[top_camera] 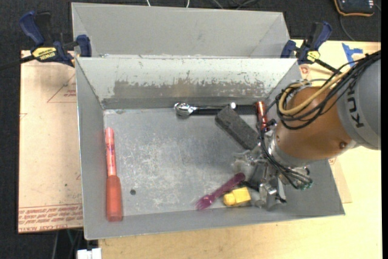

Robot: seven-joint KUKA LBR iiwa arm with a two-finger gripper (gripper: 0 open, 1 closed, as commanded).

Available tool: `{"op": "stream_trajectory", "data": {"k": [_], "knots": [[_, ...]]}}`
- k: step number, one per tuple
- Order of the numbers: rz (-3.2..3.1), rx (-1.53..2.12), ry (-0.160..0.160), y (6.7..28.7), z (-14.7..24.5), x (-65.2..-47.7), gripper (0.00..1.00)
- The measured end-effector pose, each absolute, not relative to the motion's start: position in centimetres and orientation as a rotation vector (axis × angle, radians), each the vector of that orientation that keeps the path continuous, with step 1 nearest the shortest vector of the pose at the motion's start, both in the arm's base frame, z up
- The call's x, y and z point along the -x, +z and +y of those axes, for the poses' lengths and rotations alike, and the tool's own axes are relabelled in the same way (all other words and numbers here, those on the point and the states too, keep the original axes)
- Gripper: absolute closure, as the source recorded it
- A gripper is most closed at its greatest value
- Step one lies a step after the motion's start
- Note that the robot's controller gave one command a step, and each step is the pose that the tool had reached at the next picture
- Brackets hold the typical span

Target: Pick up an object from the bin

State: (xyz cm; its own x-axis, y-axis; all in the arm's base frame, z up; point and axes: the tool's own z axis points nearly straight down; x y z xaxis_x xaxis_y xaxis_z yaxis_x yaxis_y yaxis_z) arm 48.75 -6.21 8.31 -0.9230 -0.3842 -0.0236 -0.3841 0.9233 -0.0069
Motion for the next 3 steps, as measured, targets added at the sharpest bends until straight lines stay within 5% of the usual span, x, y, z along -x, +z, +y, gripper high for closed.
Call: {"op": "stream_trajectory", "data": {"k": [1, 3], "knots": [[2.716, 1.558, -0.004, 7.4, -9.4, -50.4, 1.0], [2.376, 2.048, 0.008, 9.3, -10.0, -50.5, 1.0]]}}
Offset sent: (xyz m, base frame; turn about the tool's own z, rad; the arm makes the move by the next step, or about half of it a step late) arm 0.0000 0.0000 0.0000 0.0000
